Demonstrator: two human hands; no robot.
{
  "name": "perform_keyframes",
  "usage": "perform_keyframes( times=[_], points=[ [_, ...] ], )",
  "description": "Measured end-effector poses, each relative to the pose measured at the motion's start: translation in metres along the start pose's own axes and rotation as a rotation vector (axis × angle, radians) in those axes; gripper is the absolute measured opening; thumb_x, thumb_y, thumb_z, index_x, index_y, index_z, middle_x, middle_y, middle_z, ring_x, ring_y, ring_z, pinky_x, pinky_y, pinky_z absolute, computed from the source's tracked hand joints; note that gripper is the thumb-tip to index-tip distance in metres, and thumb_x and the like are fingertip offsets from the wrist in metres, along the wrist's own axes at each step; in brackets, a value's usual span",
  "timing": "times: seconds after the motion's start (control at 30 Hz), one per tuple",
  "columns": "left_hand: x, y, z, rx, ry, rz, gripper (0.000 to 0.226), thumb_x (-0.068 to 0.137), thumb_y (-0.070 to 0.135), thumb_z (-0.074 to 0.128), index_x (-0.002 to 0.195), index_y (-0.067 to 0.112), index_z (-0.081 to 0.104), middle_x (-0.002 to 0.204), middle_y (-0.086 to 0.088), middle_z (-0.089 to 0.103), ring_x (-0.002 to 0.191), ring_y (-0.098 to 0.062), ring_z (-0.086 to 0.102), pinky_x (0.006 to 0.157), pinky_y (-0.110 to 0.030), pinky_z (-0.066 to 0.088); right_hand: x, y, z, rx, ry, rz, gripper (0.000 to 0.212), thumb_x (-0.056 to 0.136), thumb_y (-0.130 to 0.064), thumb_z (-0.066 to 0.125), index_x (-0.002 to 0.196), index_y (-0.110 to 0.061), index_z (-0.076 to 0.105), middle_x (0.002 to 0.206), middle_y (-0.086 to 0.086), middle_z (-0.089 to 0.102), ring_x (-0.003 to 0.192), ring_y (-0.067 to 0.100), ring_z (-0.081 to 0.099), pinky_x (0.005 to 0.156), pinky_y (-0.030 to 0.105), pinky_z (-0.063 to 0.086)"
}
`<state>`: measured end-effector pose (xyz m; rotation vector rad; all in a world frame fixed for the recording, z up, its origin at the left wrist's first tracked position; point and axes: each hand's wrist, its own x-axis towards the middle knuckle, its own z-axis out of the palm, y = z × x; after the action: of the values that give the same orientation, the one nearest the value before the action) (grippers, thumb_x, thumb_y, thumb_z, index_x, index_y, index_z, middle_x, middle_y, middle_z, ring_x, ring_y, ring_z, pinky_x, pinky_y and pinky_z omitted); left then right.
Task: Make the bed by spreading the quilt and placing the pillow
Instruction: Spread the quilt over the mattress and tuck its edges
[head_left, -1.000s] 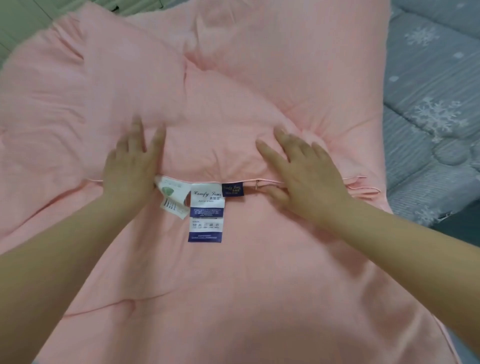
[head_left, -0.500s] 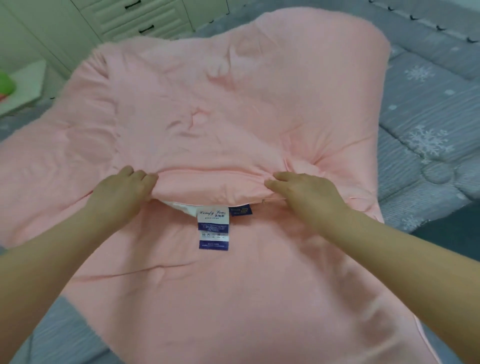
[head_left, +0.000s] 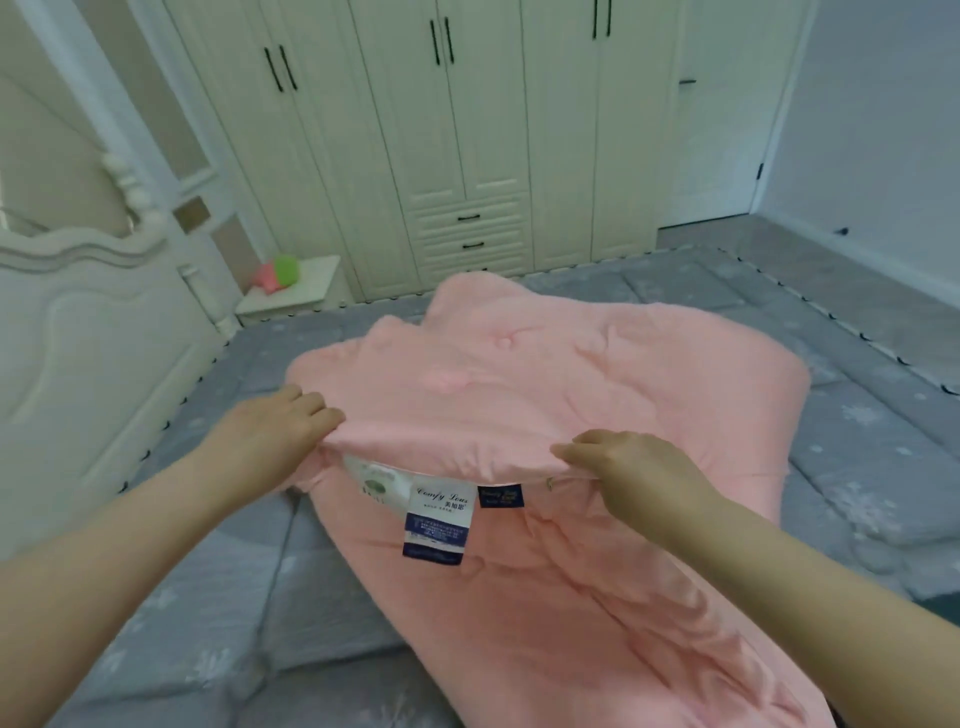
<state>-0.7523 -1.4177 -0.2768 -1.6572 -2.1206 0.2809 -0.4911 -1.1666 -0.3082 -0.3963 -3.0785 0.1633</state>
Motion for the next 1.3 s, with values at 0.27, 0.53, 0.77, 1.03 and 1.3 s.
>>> perform_keyframes(
  times=[0.27, 0.53, 0.77, 1.03, 1.3],
  points=[
    [-0.183, -0.026, -0.132, 0.031, 0.123, -0.244, 0.035, 0.051, -0.002, 0.083, 0.078, 0.017, 0.069, 0.071, -0.003, 0.063, 0.061, -0.025, 0.061, 0.041, -0.03, 0.046, -0.039, -0.141, -0.125, -0.183, 0.057, -0.314, 0.055, 0.08, 0.002, 0.043, 0.129, -0.022, 0.047, 0.123, 0.003, 0.055, 0.106, 0.03, 0.058, 0.076, 0.037, 0.047],
    [-0.388, 0.029, -0.246, 0.102, 0.071, -0.533, 0.026, 0.056, 0.0, 0.078, 0.074, 0.014, 0.068, 0.07, -0.006, 0.062, 0.059, -0.027, 0.06, 0.037, -0.028, 0.041, -0.14, -0.29, -0.16, -0.218, 0.098, -0.592, 0.058, 0.084, 0.003, 0.041, 0.134, -0.025, 0.046, 0.126, 0.002, 0.056, 0.11, 0.026, 0.057, 0.073, 0.032, 0.045],
    [-0.53, 0.056, -0.273, 0.09, -0.087, -0.622, 0.023, 0.054, 0.001, 0.078, 0.068, 0.014, 0.064, 0.064, -0.005, 0.059, 0.056, -0.025, 0.058, 0.035, -0.031, 0.044, -0.201, -0.392, -0.117, -0.205, -0.038, -0.7, 0.051, 0.087, -0.006, 0.043, 0.134, -0.023, 0.043, 0.129, 0.002, 0.053, 0.111, 0.027, 0.056, 0.078, 0.036, 0.047],
    [-0.645, 0.047, -0.247, 0.084, -0.254, -0.639, 0.038, 0.036, 0.006, 0.088, 0.063, 0.016, 0.063, 0.062, -0.002, 0.057, 0.052, -0.023, 0.057, 0.031, -0.024, 0.035, -0.207, -0.507, -0.09, -0.349, -0.059, -0.729, 0.059, 0.089, -0.008, 0.044, 0.141, -0.033, 0.032, 0.132, -0.004, 0.049, 0.114, 0.024, 0.056, 0.066, 0.029, 0.032],
    [-0.745, -0.06, -0.222, 0.025, -0.196, -0.645, 0.035, 0.04, 0.01, 0.083, 0.063, 0.01, 0.055, 0.062, -0.007, 0.05, 0.051, -0.027, 0.053, 0.038, -0.022, 0.025, -0.165, -0.65, -0.036, -0.277, -0.115, -0.646, 0.063, 0.086, -0.009, 0.041, 0.143, -0.035, 0.031, 0.137, -0.005, 0.048, 0.116, 0.024, 0.054, 0.083, 0.033, 0.045]
  ],
)
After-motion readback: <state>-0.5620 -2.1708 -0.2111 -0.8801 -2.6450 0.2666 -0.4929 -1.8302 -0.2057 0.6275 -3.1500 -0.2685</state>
